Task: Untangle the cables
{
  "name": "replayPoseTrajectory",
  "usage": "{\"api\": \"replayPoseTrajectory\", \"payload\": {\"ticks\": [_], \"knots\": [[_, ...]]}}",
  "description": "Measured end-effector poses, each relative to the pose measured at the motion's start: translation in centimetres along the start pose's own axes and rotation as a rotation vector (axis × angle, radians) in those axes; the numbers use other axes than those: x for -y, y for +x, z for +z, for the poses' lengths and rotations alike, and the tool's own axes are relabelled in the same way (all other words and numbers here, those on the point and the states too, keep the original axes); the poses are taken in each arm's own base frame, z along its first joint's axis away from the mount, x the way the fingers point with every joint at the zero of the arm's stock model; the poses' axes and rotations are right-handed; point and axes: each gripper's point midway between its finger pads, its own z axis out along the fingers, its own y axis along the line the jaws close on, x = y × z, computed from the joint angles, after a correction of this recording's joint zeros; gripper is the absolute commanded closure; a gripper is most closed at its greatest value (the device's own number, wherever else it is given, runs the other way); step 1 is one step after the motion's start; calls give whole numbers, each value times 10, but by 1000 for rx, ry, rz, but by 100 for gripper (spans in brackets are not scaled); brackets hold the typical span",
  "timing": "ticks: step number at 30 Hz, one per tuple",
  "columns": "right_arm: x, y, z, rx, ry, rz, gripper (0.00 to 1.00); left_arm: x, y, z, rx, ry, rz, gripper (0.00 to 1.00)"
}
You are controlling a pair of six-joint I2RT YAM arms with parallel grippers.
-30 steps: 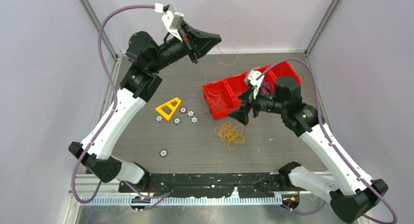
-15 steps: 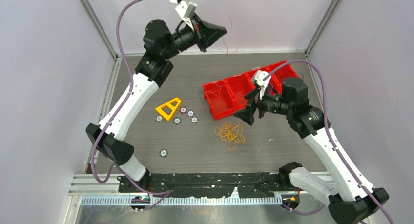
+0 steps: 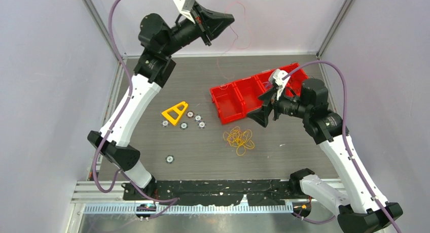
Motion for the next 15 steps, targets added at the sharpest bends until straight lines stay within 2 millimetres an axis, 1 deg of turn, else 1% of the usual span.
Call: {"api": "replayPoseTrajectory", "payload": {"ticks": [3, 8, 10, 13, 15], "knots": [[2, 0, -1, 2, 5, 7, 5, -8, 31, 0, -51, -11, -34, 100], [8, 0, -4, 5, 23, 14, 5, -23, 95, -4, -144, -23, -108, 100], [10, 0, -5, 6, 28, 16, 5, -31, 118, -5, -173, -32, -138, 100], [12, 1, -6, 6, 33, 21, 5, -43, 141, -4, -206, -47, -163, 100], [13, 1, -6, 7, 35, 22, 5, -49, 153, -6, -224, -56, -173, 100]]}}
